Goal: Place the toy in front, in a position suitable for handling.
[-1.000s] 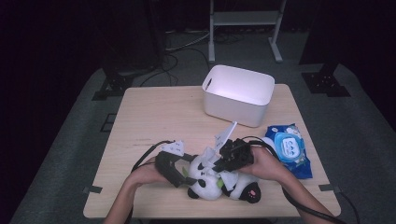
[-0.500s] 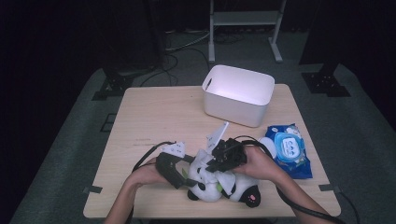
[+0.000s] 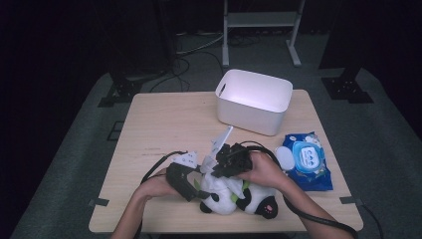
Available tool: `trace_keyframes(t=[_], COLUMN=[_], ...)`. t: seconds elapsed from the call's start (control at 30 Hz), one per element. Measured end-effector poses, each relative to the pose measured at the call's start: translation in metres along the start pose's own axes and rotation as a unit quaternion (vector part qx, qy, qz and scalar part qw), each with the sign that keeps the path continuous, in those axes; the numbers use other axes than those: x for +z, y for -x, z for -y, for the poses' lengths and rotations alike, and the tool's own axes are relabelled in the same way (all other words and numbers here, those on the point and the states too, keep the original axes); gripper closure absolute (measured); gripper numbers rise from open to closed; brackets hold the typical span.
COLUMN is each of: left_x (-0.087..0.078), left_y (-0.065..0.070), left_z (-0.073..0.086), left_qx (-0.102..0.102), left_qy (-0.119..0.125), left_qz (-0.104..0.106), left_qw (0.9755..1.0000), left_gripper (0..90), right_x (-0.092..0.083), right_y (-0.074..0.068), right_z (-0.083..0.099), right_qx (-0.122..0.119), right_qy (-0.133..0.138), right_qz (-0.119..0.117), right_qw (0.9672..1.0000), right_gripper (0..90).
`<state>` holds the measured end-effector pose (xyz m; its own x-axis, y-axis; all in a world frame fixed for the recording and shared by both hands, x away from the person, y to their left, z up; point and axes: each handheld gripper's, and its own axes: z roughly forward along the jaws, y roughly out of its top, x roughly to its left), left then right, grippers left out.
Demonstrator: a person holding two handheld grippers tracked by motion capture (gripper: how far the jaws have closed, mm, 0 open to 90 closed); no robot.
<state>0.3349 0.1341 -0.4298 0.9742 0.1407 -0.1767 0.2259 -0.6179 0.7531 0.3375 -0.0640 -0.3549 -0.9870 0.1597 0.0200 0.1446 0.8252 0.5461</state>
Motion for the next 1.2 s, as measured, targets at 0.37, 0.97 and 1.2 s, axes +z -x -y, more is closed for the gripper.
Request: trace_keyframes(t=[0.37, 0.97, 1.2], left_x=[0.0, -0.006, 0.007], left_y=[0.002, 0.01, 0.015], left_z=[-0.001, -0.015, -0.021], left_qx=[0.002, 0.021, 0.029], left_qy=[-0.001, 0.019, 0.012], left_qz=[-0.002, -0.015, -0.014], left_qw=[1.0, 0.9995, 0.9994], left_gripper=[6.3, 7.8, 7.6], right_x=[-0.025, -0.017, -0.016], right_y=[0.012, 0.007, 0.004], right_z=[0.039, 0.044, 0.037], right_qx=[0.049, 0.049, 0.036], right_qy=[-0.008, 0.003, 0.0], right_qz=[0.029, 0.018, 0.025], right_qw=[0.9984, 0.9986, 0.9991], right_gripper=[82.0, 82.1, 82.0])
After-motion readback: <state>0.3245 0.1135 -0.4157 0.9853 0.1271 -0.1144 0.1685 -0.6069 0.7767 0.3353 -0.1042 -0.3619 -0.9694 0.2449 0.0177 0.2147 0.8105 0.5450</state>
